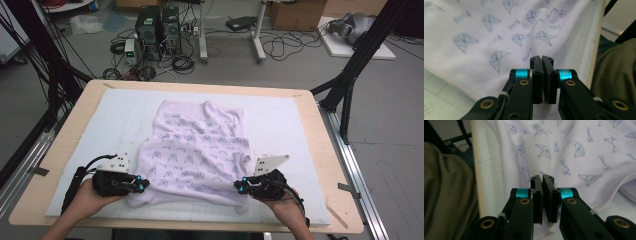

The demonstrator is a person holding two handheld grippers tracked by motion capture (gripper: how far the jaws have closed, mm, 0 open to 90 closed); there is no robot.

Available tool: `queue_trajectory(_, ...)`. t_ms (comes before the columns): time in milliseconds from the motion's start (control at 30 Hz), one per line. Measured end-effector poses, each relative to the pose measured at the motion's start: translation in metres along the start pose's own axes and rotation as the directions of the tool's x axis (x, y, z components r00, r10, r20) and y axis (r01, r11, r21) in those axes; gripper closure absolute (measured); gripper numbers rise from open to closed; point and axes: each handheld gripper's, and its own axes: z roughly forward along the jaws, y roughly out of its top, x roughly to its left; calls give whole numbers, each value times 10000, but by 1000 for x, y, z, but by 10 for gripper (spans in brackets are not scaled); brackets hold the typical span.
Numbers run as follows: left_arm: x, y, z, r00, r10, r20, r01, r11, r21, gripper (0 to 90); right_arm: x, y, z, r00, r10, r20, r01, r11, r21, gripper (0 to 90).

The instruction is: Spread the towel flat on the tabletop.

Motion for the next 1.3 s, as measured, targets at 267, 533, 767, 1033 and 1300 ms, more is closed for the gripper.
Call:
queue_trajectory(267, 8, 1, 2, 9996, -74, -273, 69, 9998, -198, 614, -3, 4, -9, 9999, 168, 22, -168, 9996, -212, 676)
queue_trajectory(533, 24, -2, 40, 9998, -190, -38, 193, 9972, 725, 560, -26, -3, 39, 9998, 174, 3, -174, 9941, 1069, 544)
queue_trajectory(767, 23, -7, 45, 9999, 25, 170, -38, 9970, 767, 869, -23, -7, 45, 9999, 62, -142, -45, 9926, 1215, 832)
queue_trajectory(1033, 0, -7, 15, 9988, 275, 410, -287, 9992, 289, 876, -5, -5, 26, 9970, 73, -771, -23, 9979, 646, 844)
queue_trajectory(1300, -23, 2, -12, 9947, 888, 519, -866, 9953, -437, 769, 27, 9, -11, 9868, -471, -1549, 409, 9982, -432, 736)
